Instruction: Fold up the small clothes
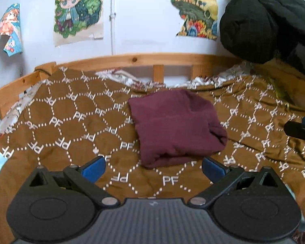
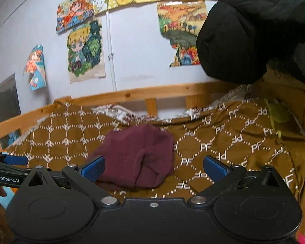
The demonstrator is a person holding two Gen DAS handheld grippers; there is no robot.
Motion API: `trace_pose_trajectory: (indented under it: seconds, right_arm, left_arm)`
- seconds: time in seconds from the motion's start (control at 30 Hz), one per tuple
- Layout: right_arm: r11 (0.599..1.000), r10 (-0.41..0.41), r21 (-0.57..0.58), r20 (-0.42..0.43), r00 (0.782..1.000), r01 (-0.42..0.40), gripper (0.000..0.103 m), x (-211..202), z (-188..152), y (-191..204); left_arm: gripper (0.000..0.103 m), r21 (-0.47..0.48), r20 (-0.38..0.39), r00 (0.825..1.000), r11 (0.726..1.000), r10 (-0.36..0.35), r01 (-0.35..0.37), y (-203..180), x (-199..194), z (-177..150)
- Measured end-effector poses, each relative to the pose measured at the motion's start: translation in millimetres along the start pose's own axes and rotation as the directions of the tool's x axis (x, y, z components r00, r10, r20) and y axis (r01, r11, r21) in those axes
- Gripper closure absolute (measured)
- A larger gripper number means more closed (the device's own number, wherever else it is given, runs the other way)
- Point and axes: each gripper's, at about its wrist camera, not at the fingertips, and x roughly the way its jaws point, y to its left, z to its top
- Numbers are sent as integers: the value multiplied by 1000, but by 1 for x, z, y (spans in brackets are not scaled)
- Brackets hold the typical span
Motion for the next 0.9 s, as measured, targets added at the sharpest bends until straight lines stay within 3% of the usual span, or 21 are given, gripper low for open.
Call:
trace_pose_trajectory:
  seconds: [0.4,0.9]
  right_arm:
    - [998,-7,-64,-94,996,1,1,17,-29,3]
    - [999,-21,-43,-88,996,18,1,12,-29,0]
  left_arm:
    - [1,-2,-56,998,1000,23,-23,7,13,-21]
    - [1,-19,-49,999,1000,18,-19,10,9,-19]
